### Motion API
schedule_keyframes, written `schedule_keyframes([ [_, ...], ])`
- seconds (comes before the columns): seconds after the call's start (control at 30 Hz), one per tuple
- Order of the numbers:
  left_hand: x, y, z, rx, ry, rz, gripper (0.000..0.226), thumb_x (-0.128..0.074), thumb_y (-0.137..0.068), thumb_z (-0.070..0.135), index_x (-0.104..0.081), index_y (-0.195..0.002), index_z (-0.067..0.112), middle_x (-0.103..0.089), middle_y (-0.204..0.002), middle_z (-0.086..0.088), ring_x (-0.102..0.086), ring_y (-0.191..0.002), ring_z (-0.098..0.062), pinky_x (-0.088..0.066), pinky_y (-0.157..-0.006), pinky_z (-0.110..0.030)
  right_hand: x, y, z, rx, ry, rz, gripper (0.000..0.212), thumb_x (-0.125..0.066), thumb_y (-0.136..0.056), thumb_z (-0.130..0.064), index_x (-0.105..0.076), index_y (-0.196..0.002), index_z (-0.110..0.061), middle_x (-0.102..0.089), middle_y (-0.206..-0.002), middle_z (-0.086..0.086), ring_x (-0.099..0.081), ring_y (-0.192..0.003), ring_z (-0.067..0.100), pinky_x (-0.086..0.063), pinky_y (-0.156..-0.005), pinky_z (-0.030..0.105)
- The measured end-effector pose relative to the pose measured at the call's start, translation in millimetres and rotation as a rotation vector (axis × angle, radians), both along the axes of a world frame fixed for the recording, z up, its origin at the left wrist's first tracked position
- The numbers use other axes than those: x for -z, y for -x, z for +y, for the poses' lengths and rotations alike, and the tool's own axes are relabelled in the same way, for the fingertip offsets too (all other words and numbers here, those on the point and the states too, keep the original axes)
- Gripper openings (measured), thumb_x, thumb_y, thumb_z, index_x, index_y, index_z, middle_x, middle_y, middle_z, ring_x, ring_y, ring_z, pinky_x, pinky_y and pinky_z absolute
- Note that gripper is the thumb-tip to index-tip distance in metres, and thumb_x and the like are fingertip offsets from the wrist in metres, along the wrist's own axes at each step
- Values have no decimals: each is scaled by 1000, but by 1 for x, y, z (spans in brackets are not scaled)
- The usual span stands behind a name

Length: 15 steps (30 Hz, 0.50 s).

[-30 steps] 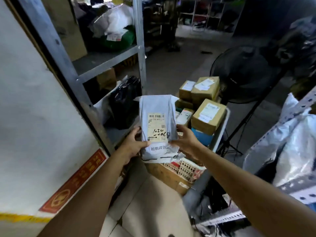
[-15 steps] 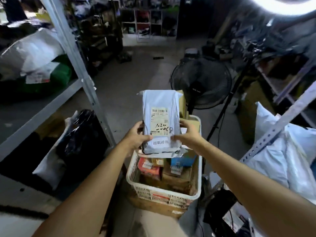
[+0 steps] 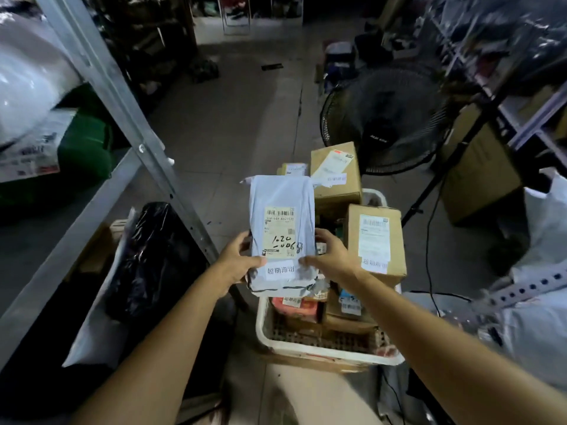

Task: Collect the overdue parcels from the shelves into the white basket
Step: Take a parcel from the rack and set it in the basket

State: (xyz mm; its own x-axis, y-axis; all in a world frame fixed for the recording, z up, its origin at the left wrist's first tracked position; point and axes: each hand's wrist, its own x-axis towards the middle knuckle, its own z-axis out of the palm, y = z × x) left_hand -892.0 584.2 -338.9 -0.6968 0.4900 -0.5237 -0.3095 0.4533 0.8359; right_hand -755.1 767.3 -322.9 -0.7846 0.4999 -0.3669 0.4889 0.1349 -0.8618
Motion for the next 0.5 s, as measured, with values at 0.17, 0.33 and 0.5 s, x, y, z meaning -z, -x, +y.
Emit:
schedule_keyframes([
  [0.17, 31, 12, -31, -30, 55, -52, 76, -74, -81, -5, -45, -143, 28, -62, -130, -1, -61, -59, -15, -52, -54, -30, 27, 18, -26, -29, 69, -50, 69, -80, -76, -1, -48, -135, -16, -60, -113, -9, -62, -107, 15, -56, -88, 32],
  [0.33, 51, 21, -44, -17, 62, -84, 78, -74, -81, -1, -43, -145, 32, -60, -134, 6, -67, -79, -16, -56, -64, -35, 45, 28, -37, -32, 106, -101, 76, -78, -76, 2, -44, -142, -17, -62, -121, -3, -59, -101, 11, -52, -91, 34],
  [0.5, 69, 27, -38, -20, 58, -150, 82, -76, -80, -1, -41, -147, 31, -59, -138, 5, -63, -113, -33, -52, -65, -32, 61, 33, -33, -42, 94, -135, 72, -77, -78, 3, -45, -140, -15, -62, -127, -1, -57, -99, 8, -48, -75, 12],
])
